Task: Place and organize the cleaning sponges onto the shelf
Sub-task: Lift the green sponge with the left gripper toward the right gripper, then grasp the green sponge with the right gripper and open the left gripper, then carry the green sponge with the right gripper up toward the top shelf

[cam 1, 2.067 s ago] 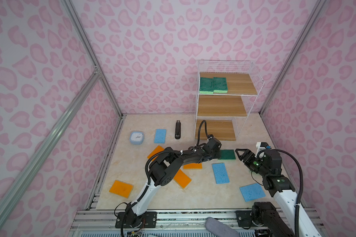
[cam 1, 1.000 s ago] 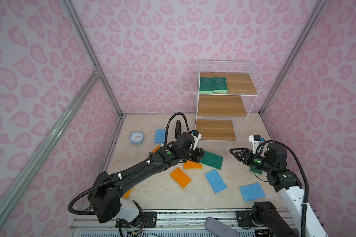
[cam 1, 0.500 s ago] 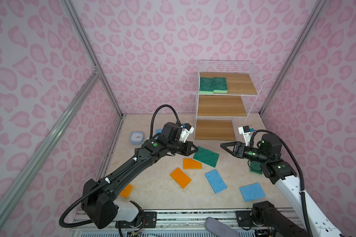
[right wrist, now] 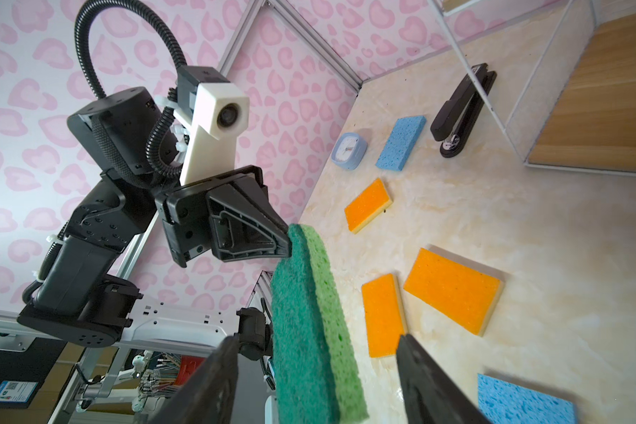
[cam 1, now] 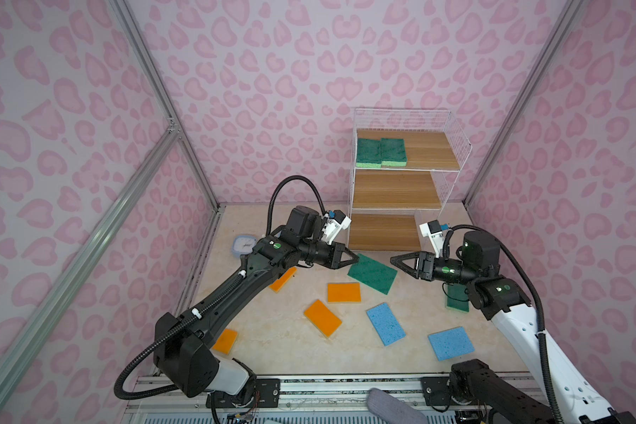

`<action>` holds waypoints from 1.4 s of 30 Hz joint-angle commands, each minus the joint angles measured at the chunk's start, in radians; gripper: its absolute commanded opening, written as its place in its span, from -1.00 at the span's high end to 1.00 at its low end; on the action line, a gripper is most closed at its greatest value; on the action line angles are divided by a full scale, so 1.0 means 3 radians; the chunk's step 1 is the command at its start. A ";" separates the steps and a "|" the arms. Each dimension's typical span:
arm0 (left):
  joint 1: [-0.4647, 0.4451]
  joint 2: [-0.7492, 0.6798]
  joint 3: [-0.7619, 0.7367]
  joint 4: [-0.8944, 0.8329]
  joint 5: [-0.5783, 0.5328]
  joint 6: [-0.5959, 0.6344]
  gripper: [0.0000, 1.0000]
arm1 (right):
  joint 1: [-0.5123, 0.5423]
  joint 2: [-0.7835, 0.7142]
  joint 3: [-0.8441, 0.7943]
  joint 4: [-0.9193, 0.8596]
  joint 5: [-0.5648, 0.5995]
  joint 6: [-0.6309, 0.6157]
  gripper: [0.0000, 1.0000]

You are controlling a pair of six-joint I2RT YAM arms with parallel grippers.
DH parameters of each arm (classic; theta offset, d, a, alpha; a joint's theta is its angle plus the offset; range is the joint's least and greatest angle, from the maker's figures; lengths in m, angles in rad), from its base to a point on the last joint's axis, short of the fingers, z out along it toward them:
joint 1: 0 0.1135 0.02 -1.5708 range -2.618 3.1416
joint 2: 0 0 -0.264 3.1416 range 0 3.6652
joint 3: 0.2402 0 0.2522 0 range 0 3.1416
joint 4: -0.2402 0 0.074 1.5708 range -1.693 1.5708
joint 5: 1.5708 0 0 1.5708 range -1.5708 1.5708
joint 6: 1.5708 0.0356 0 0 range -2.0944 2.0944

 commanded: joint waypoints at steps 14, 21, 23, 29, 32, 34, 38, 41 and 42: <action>0.0106 0.0045 -0.0020 0.0231 0.0165 0.0040 0.92 | 0.0129 0.0132 0.0012 -0.0025 -0.0035 -0.0088 0.21; 0.0161 0.0077 -0.0020 0.0261 0.0183 0.0043 0.91 | 0.0155 0.0118 -0.0020 -0.0051 -0.0040 -0.0122 0.32; 0.0174 0.0082 -0.0020 0.0265 0.0206 0.0048 0.92 | 0.0153 0.0101 -0.0023 -0.0067 -0.0030 -0.0122 0.40; 0.0187 0.0095 -0.0015 0.0292 0.0207 0.0026 0.92 | 0.0155 0.0124 -0.0001 -0.0047 -0.0020 -0.0098 0.91; 0.0187 0.0091 -0.0020 0.0294 0.0191 0.0021 0.91 | 0.0155 0.0136 0.0003 0.0031 -0.0024 -0.0033 1.00; 0.0187 0.0076 -0.0020 0.0282 0.0145 0.0017 0.60 | 0.0150 0.0142 0.0014 0.0069 -0.0016 0.0013 1.00; 0.0187 -0.0086 -0.0146 0.0263 -0.0301 -0.0015 -0.96 | 0.0137 0.0089 0.0094 0.0091 0.0089 0.0091 1.00; 0.0187 -0.0368 -0.0348 0.0338 -0.0871 -0.0093 -0.95 | 0.0080 -0.0007 0.0265 -0.0103 0.0449 0.0094 1.00; 0.0187 -0.0462 -0.0416 0.0353 -0.1031 -0.0112 -0.95 | 0.0061 -0.0044 0.0334 -0.0203 0.0644 0.0077 1.00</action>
